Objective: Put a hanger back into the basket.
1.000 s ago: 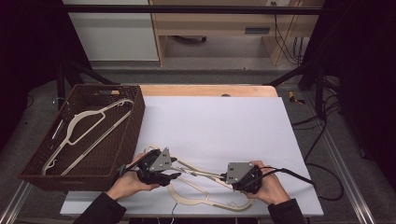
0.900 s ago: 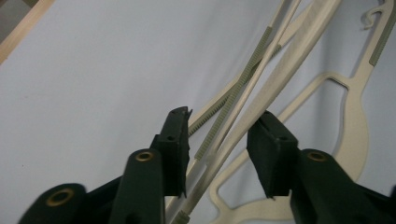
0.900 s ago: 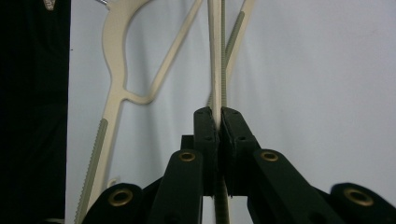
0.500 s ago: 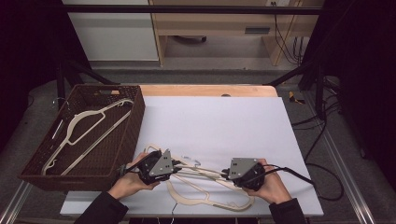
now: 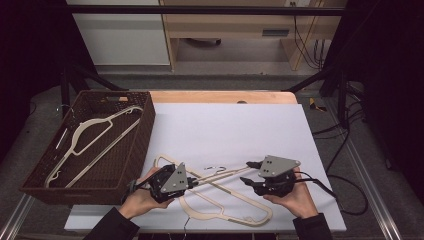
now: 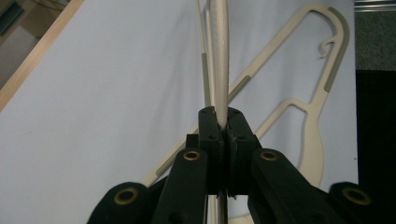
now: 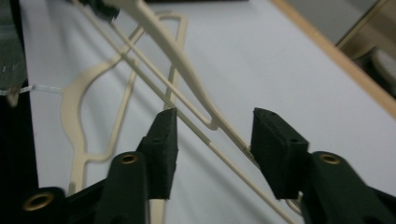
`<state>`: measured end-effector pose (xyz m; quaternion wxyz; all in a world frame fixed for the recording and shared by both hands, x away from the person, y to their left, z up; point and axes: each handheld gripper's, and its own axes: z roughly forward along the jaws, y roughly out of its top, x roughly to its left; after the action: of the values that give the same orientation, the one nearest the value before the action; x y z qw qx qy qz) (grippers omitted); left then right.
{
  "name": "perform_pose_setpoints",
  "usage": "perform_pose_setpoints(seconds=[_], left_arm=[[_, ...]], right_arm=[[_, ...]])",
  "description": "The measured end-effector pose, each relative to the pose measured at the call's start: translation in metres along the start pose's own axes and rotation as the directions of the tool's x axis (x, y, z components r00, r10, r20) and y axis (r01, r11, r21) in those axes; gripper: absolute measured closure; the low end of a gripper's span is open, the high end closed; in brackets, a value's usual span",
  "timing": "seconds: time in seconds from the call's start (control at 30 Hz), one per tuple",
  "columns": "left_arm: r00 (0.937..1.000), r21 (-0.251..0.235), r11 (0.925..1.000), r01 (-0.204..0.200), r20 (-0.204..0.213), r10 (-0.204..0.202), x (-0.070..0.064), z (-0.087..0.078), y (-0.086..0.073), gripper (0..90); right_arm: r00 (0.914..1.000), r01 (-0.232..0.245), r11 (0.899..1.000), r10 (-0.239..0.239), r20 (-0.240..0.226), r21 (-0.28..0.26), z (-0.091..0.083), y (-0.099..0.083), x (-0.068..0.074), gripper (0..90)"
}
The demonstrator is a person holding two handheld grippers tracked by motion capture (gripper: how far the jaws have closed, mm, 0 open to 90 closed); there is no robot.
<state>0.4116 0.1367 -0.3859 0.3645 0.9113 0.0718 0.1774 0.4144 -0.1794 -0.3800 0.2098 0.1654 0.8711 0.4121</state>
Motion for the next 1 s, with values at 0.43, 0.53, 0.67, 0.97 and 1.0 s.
perform_pose_setpoints(seconds=[0.43,0.53,0.67,0.97,1.0], left_arm=[[0.9803,-0.084,0.9787,0.187,-0.047,-0.192,0.01,-0.038,0.018,86.7],[0.9708,-0.12,0.9674,0.223,-0.062,-0.232,0.019,-0.055,0.024,86.7],[0.9612,-0.162,0.9545,0.251,-0.076,-0.265,0.032,-0.077,0.03,86.7],[0.9464,-0.184,0.9429,0.278,-0.116,-0.301,0.061,-0.115,0.032,86.7],[0.9436,-0.184,0.9413,0.283,-0.122,-0.308,0.066,-0.12,0.031,86.7]], right_arm=[[0.973,-0.19,0.968,0.207,0.101,-0.161,-0.035,-0.016,-0.005,25.2],[0.9592,-0.246,0.957,0.263,0.103,-0.152,-0.036,-0.021,-0.005,20.9],[0.9456,-0.293,0.943,0.31,0.1,-0.157,-0.036,-0.026,-0.006,18.4],[0.9324,-0.322,0.931,0.343,0.113,-0.172,-0.038,-0.031,-0.006,11.6],[0.9313,-0.324,0.93,0.346,0.114,-0.173,-0.038,-0.032,-0.006,11.3]])
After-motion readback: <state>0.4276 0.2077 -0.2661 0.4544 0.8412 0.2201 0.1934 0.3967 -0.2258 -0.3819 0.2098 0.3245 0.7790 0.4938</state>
